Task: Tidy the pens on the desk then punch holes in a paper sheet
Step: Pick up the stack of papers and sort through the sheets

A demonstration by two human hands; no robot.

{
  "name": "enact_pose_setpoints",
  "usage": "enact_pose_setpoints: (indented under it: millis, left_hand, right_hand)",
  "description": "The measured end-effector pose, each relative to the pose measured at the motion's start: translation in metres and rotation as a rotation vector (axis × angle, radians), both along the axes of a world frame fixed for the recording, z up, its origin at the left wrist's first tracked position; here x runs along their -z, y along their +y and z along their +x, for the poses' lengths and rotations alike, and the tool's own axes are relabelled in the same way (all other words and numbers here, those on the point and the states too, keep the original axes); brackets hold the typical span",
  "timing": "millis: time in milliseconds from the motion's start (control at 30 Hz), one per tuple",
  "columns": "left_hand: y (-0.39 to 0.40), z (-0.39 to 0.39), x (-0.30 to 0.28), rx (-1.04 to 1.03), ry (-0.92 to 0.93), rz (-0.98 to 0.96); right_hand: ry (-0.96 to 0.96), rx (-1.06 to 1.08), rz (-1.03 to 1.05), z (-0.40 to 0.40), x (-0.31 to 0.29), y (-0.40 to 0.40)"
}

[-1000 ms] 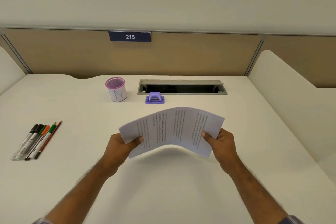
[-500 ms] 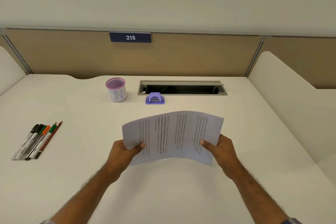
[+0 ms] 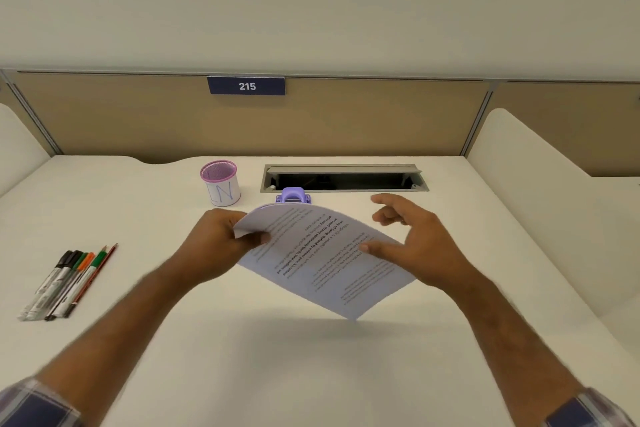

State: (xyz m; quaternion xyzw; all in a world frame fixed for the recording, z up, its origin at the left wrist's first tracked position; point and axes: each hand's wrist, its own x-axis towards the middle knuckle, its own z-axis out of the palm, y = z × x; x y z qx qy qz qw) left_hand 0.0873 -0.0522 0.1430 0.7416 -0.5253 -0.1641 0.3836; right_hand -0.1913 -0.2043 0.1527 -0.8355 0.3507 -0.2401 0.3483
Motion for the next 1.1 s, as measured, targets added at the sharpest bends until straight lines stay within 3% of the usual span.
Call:
enact_pose_setpoints:
  millis: [133, 367, 700, 800, 900, 967, 1100]
  left_hand:
    - [-0.008, -0.012, -0.02, 0.069, -0.118, -0.014]
    - [-0.011, -0.018, -0.035, 0.044, -0.213, -0.011]
    - [0.002, -0.016, -0.019, -0.266, -0.105, -0.349]
    - [0.007, -0.025, -0.001, -0.232, 0.267, -0.303]
    - [0.008, -0.037, 0.011, 0.054, 0.75, -0.276]
    - [0.01, -0.047, 0.013, 0.163, 0.874, -0.247]
    - [0.011, -0.055, 0.017, 0.107, 0.962, -0.172]
  right_hand:
    - [0.073, -0.094, 0.053, 0.018, 0.0, 0.013]
    - [0.015, -0.067, 0.092, 0.022, 0.01, 0.024]
    - [-0.349, 0.007, 0.374, 0.007, 0.008, 0.018]
    - [-0.462, 0.002, 0.486, 0.008, 0.009, 0.018]
    - [-0.522, -0.013, 0.574, 0.009, 0.012, 0.019]
    - [-0.543, -0.028, 0.623, 0.01, 0.014, 0.02]
    - [-0.534, -0.051, 0.645, 0.014, 0.019, 0.024]
